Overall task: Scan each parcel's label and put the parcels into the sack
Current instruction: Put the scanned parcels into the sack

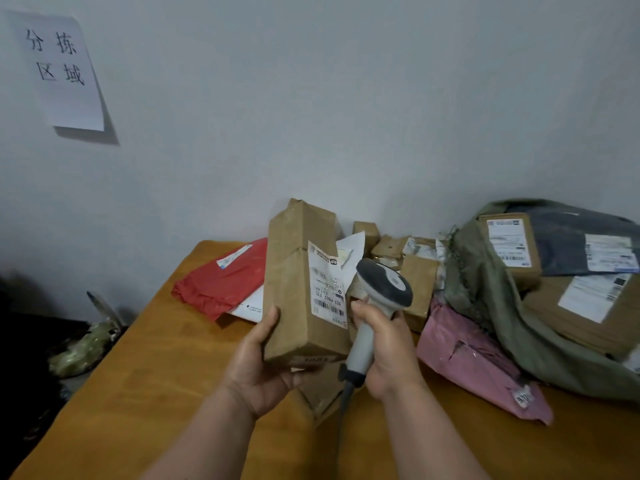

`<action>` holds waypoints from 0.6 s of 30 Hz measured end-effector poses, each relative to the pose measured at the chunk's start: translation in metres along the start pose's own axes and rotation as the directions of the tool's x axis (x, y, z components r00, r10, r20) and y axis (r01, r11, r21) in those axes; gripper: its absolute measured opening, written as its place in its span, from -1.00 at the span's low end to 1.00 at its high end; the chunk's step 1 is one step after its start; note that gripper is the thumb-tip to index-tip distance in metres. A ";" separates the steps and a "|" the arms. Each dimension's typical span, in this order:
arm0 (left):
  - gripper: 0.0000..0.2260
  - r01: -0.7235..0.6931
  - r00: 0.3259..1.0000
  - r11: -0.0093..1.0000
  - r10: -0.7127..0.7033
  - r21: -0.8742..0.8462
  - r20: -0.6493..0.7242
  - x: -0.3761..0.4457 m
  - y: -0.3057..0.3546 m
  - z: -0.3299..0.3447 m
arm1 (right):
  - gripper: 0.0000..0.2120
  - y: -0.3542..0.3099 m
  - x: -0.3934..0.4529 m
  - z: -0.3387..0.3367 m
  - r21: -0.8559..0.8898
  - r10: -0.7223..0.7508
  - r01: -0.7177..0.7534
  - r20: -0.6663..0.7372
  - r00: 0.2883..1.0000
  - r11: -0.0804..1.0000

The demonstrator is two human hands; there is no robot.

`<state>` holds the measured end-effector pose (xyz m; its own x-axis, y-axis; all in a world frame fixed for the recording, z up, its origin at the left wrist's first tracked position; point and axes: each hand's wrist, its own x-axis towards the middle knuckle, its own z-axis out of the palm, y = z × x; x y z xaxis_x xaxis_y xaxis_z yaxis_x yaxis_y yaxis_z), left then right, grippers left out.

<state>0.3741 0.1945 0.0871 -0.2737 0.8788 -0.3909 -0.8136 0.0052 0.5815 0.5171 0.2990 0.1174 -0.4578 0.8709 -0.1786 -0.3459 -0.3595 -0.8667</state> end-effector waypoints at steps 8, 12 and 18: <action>-0.73 -0.167 0.945 0.880 0.272 0.445 -0.182 -0.001 -0.013 0.031 | -0.62 -0.008 -0.012 -0.016 -0.052 0.011 -0.010 0.015 1.000 0.999; -0.48 -0.069 0.987 0.800 0.141 0.596 -0.075 -0.009 -0.012 0.039 | -0.61 -0.011 -0.016 -0.020 -0.138 -0.050 0.051 0.013 0.999 0.989; -0.24 -0.100 0.995 0.879 0.094 0.465 0.035 -0.003 -0.019 0.030 | -0.68 -0.017 -0.017 -0.024 -0.177 -0.040 0.041 0.009 0.999 0.983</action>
<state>0.4053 0.2063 0.0988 -0.3312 0.8915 -0.3090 -0.4494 0.1389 0.8824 0.5507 0.2983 0.1240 -0.4506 0.8817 -0.1400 -0.2138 -0.2588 -0.9420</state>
